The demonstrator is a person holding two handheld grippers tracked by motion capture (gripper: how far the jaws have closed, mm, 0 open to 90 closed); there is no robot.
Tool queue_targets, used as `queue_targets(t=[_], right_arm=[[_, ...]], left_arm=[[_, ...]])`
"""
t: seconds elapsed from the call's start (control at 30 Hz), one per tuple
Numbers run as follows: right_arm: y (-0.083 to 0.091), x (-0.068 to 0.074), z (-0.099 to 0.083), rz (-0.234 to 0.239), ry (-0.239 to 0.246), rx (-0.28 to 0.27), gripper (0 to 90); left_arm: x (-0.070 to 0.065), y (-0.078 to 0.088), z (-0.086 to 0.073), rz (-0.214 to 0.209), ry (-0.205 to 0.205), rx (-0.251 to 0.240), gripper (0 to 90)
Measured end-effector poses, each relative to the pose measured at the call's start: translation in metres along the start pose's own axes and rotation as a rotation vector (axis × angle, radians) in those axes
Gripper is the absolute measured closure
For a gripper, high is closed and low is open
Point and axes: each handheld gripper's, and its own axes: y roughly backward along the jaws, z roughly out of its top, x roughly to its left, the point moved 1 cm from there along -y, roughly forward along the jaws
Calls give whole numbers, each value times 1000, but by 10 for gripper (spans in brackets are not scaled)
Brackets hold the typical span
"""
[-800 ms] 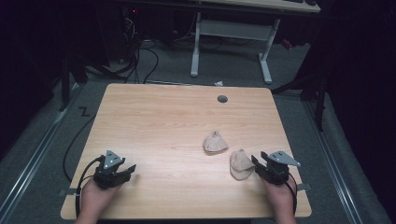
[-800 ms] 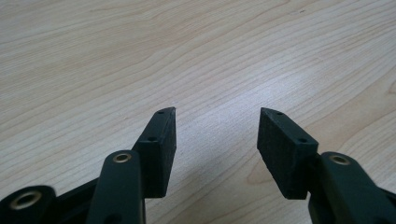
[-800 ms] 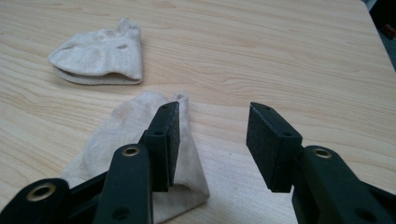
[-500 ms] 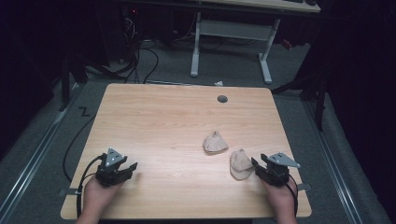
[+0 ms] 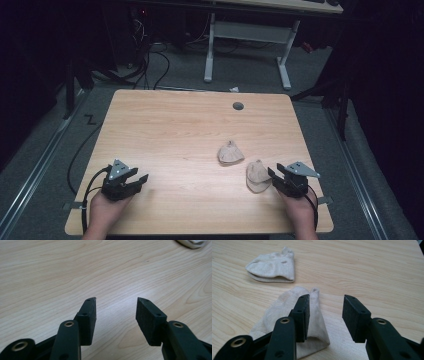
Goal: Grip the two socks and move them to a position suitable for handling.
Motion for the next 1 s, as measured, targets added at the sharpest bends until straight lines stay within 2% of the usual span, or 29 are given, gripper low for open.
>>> queue_targets(t=[0.1,0.23,0.27,0.33,0.37,0.47,0.7,0.87,1.0], right_arm=[[-3,2,2,12,-1,4,585],[-8,9,6,27,33,15,634],[-10,10,6,30,35,22,684],[-13,9,6,44,39,51,854],[-14,9,5,47,30,66,896],[-17,6,4,50,11,90,899],[-23,4,-3,46,23,135,897],[-29,9,-7,66,44,169,895],[-29,13,-7,82,53,169,892]], left_arm=[[-1,0,1,-33,21,-16,512],[-5,0,-1,-57,22,-13,512],[-6,0,-1,-59,21,-12,512],[-7,-1,-2,-64,19,-9,512],[-8,-1,-2,-65,13,-6,512],[-10,-1,-3,-63,1,1,511],[-11,-3,-3,-63,-6,6,500],[-12,-7,-4,-60,-16,25,490],[-13,-6,-3,-60,-25,22,490]])
